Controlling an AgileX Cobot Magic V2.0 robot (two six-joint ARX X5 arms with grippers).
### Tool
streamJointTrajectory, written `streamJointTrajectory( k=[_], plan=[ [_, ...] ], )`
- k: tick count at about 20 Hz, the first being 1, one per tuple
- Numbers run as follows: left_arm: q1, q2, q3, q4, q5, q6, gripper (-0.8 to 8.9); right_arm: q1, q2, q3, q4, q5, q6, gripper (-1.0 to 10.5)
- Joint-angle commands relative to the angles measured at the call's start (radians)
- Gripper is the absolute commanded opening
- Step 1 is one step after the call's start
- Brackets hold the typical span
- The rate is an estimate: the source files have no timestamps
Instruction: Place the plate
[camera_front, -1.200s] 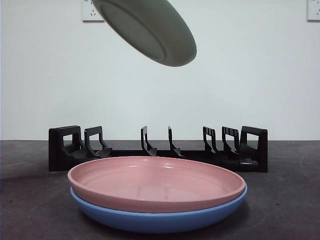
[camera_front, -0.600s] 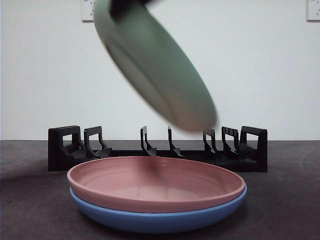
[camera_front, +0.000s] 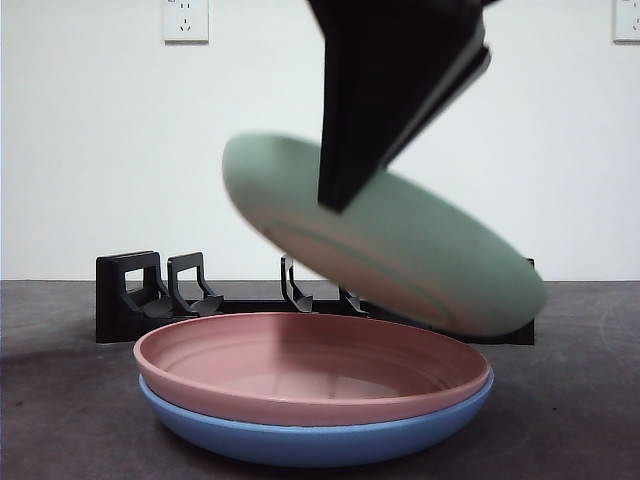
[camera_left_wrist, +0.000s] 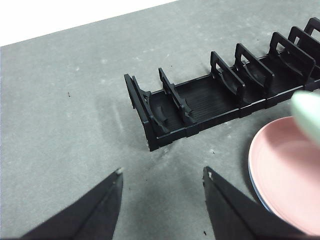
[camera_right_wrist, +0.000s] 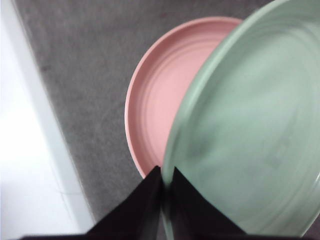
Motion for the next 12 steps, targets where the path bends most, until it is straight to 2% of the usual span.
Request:
streamJointTrajectory(
  k=[1, 6, 9, 12],
  plan=[
    [-0.002, 0.002, 0.018, 0.008, -0.004, 0.0, 2.5, 0.015, 0.042, 0.017, 0.011, 0.005, -0.063, 0.1],
    [-0.002, 0.002, 0.018, 0.008, -0.004, 0.0, 2.5, 0.016, 0.123, 0.017, 0.014, 0.0, -0.114, 0.1],
    [-0.002, 0.002, 0.018, 0.008, -0.004, 0.0, 2.5, 0.02, 0.155, 0.017, 0.026, -0.004, -0.115, 0.1],
    [-0.002, 0.002, 0.018, 0.008, -0.004, 0.0, 2.5, 0.021, 0.166, 0.017, 0.051, -0.076, -0.114, 0.2]
  ],
)
